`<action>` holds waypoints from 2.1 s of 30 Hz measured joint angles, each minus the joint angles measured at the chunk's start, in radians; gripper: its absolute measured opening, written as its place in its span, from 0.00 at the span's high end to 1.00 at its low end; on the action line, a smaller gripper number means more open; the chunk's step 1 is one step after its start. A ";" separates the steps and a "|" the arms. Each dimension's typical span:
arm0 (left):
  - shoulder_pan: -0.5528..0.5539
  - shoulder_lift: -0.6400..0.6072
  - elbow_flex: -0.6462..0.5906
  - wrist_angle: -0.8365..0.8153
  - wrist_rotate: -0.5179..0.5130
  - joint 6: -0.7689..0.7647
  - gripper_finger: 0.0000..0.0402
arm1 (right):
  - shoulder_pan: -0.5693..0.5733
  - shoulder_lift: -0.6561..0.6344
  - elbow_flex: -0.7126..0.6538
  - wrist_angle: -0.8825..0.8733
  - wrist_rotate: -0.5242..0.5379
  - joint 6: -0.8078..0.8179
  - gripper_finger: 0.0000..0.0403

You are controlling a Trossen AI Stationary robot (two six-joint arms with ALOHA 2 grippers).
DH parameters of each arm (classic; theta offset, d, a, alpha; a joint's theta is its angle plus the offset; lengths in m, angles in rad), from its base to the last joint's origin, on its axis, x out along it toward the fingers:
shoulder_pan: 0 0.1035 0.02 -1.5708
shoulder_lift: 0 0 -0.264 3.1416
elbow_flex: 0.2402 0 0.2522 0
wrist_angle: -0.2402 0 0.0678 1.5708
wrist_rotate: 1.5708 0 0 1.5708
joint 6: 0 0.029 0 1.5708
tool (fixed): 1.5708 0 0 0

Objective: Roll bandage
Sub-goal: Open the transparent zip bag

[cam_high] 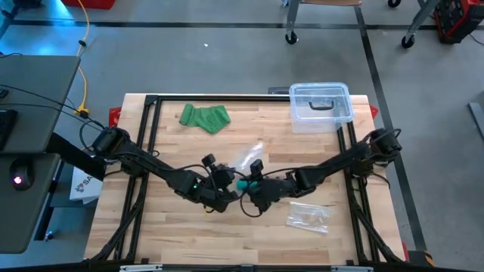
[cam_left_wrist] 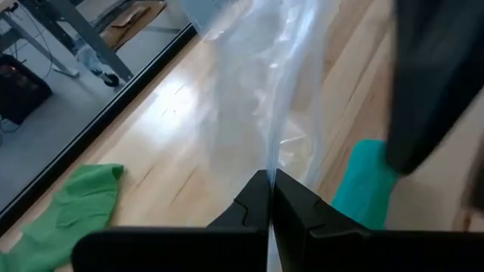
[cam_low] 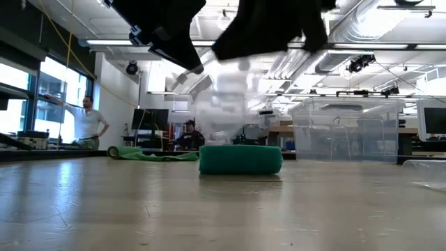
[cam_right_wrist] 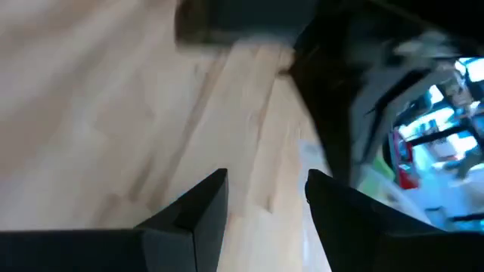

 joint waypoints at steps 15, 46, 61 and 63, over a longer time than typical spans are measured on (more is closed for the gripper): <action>-0.008 0.080 -0.008 0.002 0.001 -0.019 1.00 | -0.070 -0.029 0.009 0.009 -0.072 0.354 0.74; -0.023 0.092 -0.006 0.100 0.034 -0.001 1.00 | -0.103 0.091 0.008 0.028 0.250 0.489 0.98; -0.034 0.092 -0.006 0.107 0.038 -0.018 1.00 | -0.152 0.154 0.010 0.017 -0.016 0.441 0.40; -0.034 0.092 -0.006 0.106 0.046 -0.018 1.00 | -0.151 0.178 0.010 0.023 -0.017 0.388 0.38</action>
